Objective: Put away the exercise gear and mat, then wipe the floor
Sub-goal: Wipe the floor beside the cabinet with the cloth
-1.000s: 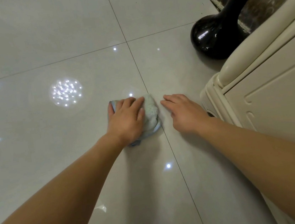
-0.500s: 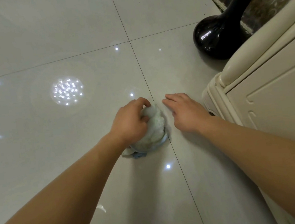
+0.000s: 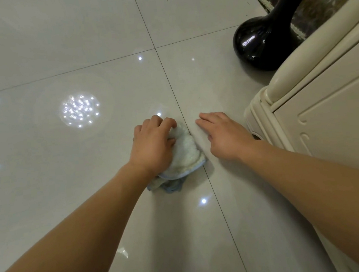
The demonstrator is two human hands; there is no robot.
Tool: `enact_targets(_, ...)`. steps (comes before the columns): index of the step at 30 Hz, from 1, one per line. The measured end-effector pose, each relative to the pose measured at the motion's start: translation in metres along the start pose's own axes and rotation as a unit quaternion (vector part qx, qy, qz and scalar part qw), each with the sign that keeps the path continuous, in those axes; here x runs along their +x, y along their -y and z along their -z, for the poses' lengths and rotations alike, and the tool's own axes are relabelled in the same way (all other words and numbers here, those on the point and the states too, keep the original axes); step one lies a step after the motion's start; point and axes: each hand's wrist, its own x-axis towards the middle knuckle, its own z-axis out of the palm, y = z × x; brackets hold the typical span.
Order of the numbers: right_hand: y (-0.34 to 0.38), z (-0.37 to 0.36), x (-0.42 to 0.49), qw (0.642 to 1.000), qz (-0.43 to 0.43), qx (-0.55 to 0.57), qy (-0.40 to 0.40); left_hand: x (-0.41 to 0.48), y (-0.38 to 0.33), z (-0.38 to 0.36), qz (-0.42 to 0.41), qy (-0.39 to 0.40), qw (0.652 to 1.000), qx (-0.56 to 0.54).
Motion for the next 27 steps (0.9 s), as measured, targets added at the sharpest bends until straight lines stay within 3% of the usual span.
enact_targets(9,0.0,0.0,0.001,1.0,-0.004,0.001,-0.002,-0.005,-0.006,0.01,-0.053,-0.034,0.997,0.043)
enact_targets(14,0.001,0.0,0.001,1.0,-0.003,-0.005,-0.006,-0.033,-0.017,0.011,-0.16,0.029,0.987,0.001)
enact_targets(22,-0.001,-0.001,0.002,1.0,0.005,-0.014,-0.007,-0.048,-0.014,-0.006,-0.102,0.059,0.993,0.028)
enact_targets(27,-0.002,-0.001,0.003,1.0,0.006,-0.02,-0.003,-0.047,-0.014,-0.009,-0.071,0.018,0.997,0.013)
